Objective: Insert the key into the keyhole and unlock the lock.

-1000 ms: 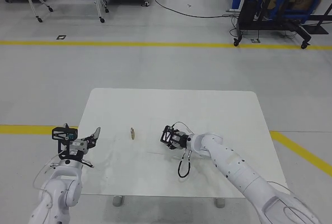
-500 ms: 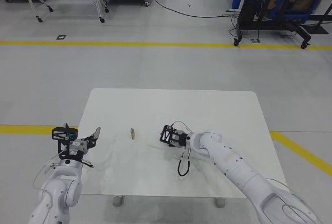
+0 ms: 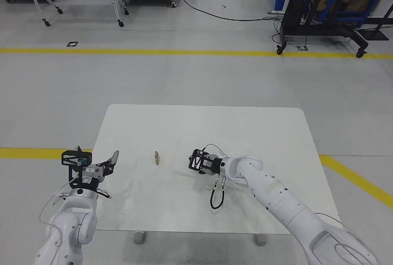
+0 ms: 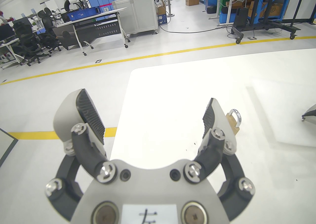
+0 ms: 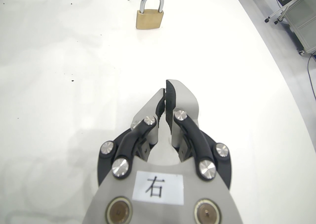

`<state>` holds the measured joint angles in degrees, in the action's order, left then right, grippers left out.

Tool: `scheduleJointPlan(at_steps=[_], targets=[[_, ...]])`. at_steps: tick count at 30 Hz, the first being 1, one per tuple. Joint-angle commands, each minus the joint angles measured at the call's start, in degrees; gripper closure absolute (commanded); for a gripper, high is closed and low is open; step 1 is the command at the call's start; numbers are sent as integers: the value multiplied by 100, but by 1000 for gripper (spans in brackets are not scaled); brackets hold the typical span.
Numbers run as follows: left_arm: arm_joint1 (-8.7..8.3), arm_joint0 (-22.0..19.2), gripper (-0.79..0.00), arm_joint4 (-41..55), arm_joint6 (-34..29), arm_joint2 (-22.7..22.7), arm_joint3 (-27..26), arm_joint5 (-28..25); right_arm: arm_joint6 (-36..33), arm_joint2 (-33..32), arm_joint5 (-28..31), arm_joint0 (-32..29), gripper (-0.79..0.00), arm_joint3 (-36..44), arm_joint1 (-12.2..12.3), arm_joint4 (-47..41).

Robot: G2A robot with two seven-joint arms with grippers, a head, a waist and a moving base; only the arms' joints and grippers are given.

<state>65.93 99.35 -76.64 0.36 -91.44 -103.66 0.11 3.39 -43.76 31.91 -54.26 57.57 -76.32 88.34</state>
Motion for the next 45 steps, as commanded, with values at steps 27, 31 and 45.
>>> scheduleJointPlan(at_steps=[27, 31, 45], targets=[[500, -2553, -785, -2728, -3011, 3237, 893, -506, 959, 120, 22, 249, 0, -599, -198, -146], [538, -2616, -785, -2635, -3096, 3238, 1171, -461, 1100, 45, 72, 229, 0, -648, -173, -162], [679, -2989, -785, -2687, -3036, 3459, 1892, -551, 1289, 21, 340, 236, 0, -682, -165, -114]])
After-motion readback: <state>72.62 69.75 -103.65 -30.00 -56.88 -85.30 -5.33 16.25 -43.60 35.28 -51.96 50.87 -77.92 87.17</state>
